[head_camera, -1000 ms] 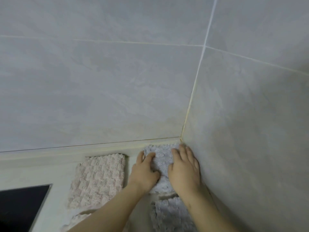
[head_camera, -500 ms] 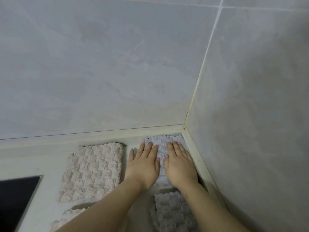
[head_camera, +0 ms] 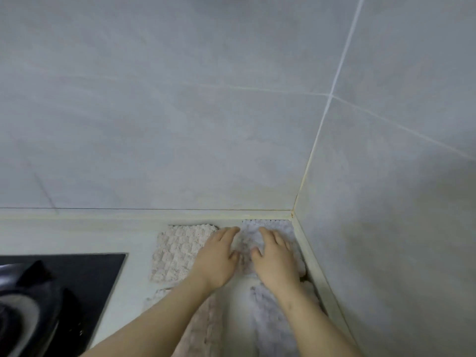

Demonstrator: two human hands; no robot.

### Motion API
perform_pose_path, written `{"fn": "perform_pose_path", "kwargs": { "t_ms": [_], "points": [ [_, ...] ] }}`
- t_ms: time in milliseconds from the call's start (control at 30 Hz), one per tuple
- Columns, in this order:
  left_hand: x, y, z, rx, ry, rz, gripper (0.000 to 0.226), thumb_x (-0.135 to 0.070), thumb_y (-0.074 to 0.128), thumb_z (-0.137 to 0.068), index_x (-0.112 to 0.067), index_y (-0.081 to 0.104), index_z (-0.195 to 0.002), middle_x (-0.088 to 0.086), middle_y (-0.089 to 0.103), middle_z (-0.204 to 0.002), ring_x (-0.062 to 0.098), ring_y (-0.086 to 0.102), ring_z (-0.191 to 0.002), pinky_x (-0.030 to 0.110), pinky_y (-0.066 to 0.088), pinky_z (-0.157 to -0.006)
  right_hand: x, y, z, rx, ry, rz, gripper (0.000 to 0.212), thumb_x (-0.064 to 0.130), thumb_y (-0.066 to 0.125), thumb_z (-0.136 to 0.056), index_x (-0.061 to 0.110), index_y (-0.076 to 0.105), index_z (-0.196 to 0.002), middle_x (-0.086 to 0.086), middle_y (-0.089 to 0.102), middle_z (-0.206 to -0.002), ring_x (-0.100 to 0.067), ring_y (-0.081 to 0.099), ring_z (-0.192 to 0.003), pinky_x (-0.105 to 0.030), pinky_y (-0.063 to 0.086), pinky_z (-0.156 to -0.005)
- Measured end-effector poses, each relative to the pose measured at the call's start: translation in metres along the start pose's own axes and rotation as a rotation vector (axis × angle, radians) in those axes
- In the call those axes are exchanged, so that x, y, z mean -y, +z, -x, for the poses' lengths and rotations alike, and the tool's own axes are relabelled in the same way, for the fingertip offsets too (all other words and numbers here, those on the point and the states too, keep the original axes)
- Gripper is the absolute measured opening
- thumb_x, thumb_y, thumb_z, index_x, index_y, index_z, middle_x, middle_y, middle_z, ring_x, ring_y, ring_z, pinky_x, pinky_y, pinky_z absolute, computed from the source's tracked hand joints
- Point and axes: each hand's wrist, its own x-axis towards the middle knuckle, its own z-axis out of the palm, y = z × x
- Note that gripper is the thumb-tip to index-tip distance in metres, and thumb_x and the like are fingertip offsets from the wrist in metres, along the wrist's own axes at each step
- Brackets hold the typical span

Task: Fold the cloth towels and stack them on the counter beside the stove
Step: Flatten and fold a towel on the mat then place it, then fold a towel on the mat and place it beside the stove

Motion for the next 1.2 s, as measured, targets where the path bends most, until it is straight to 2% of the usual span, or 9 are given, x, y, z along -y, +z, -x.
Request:
{"fn": "perform_pose_path", "kwargs": {
  "t_ms": [200, 300, 467, 533, 600, 667, 833, 1000, 1200],
  "points": [
    [0.026, -0.089, 0.106, -0.268, -0.117, 0.060, 0.042, -0.020, 0.043, -0.097, -0.022, 0.040, -0.138, -0.006, 0.045, -0.142, 0.010, 0.041, -0.130, 0.021, 0.031, -0.104, 0.103, 0.009, 0.063, 0.054, -0.181, -0.243, 0.040, 0.023, 0.046, -0.092, 0.023, 0.047, -0.132, 0.002, 0.047, -0.138, -0.020, 0.044, -0.126, -0.030, 0.035, -0.104],
    [0.059, -0.133, 0.171, -0.408, -0.251, 0.105, 0.040, -0.019, 0.043, -0.096, -0.024, 0.044, -0.136, -0.006, 0.051, -0.135, 0.009, 0.048, -0.122, 0.018, 0.036, -0.092, 0.167, 0.034, 0.098, 0.147, -0.303, -0.318, 0.032, 0.025, 0.047, -0.093, 0.022, 0.052, -0.124, 0.003, 0.052, -0.131, -0.017, 0.048, -0.120, -0.030, 0.038, -0.101],
    [0.123, -0.197, 0.297, -0.628, -0.501, 0.143, 0.037, -0.019, 0.046, -0.094, -0.028, 0.050, -0.130, -0.007, 0.058, -0.125, 0.009, 0.054, -0.113, 0.021, 0.041, -0.092, 0.282, 0.089, 0.173, 0.321, -0.532, -0.379, 0.029, 0.026, 0.049, -0.093, 0.023, 0.057, -0.121, 0.006, 0.056, -0.123, -0.014, 0.054, -0.112, -0.028, 0.042, -0.097],
    [0.149, -0.218, 0.357, -0.710, -0.590, 0.149, 0.032, -0.022, 0.047, -0.094, -0.031, 0.053, -0.124, -0.009, 0.060, -0.119, 0.005, 0.055, -0.104, 0.018, 0.041, -0.085, 0.328, 0.113, 0.215, 0.412, -0.625, -0.376, 0.028, 0.028, 0.049, -0.093, 0.025, 0.056, -0.120, 0.008, 0.056, -0.118, -0.011, 0.053, -0.107, -0.025, 0.042, -0.093],
    [0.174, -0.237, 0.421, -0.796, -0.686, 0.153, 0.028, -0.023, 0.046, -0.094, -0.033, 0.055, -0.119, -0.014, 0.062, -0.109, 0.003, 0.057, -0.097, 0.016, 0.041, -0.078, 0.372, 0.139, 0.262, 0.503, -0.698, -0.383, 0.026, 0.028, 0.050, -0.093, 0.025, 0.056, -0.119, 0.008, 0.055, -0.118, -0.012, 0.052, -0.109, -0.027, 0.042, -0.096],
    [0.198, -0.254, 0.483, -0.872, -0.762, 0.153, 0.027, -0.022, 0.046, -0.094, -0.033, 0.055, -0.117, -0.017, 0.062, -0.101, 0.005, 0.058, -0.097, 0.018, 0.044, -0.079, 0.414, 0.165, 0.311, 0.590, -0.743, -0.396, 0.025, 0.027, 0.050, -0.092, 0.026, 0.057, -0.116, 0.007, 0.056, -0.118, -0.015, 0.053, -0.110, -0.032, 0.044, -0.096],
    [0.252, -0.294, 0.638, -0.977, -0.909, 0.151, 0.028, -0.024, 0.043, -0.095, -0.032, 0.054, -0.120, -0.012, 0.062, -0.111, 0.006, 0.057, -0.092, 0.019, 0.044, -0.076, 0.511, 0.229, 0.435, 0.780, -0.862, -0.402, 0.027, 0.024, 0.048, -0.093, 0.023, 0.056, -0.119, 0.007, 0.054, -0.125, -0.011, 0.048, -0.116, -0.022, 0.038, -0.094],
    [0.303, -0.328, 0.757, -1.015, -1.025, 0.131, 0.030, -0.024, 0.044, -0.095, -0.028, 0.054, -0.123, -0.009, 0.062, -0.116, 0.006, 0.054, -0.094, 0.022, 0.044, -0.080, 0.591, 0.276, 0.534, 0.865, -0.905, -0.400, 0.028, 0.020, 0.048, -0.093, 0.019, 0.057, -0.120, 0.002, 0.057, -0.124, -0.013, 0.051, -0.113, -0.023, 0.040, -0.089],
    [0.359, -0.361, 0.834, -1.052, -1.086, 0.220, 0.029, -0.023, 0.042, -0.095, -0.029, 0.053, -0.122, -0.011, 0.060, -0.105, 0.005, 0.057, -0.084, 0.012, 0.043, -0.064, 0.659, 0.323, 0.589, 0.913, -0.916, -0.382, 0.027, 0.020, 0.050, -0.094, 0.018, 0.056, -0.120, 0.002, 0.057, -0.123, -0.006, 0.047, -0.101, -0.018, 0.034, -0.082]
  ]
}}
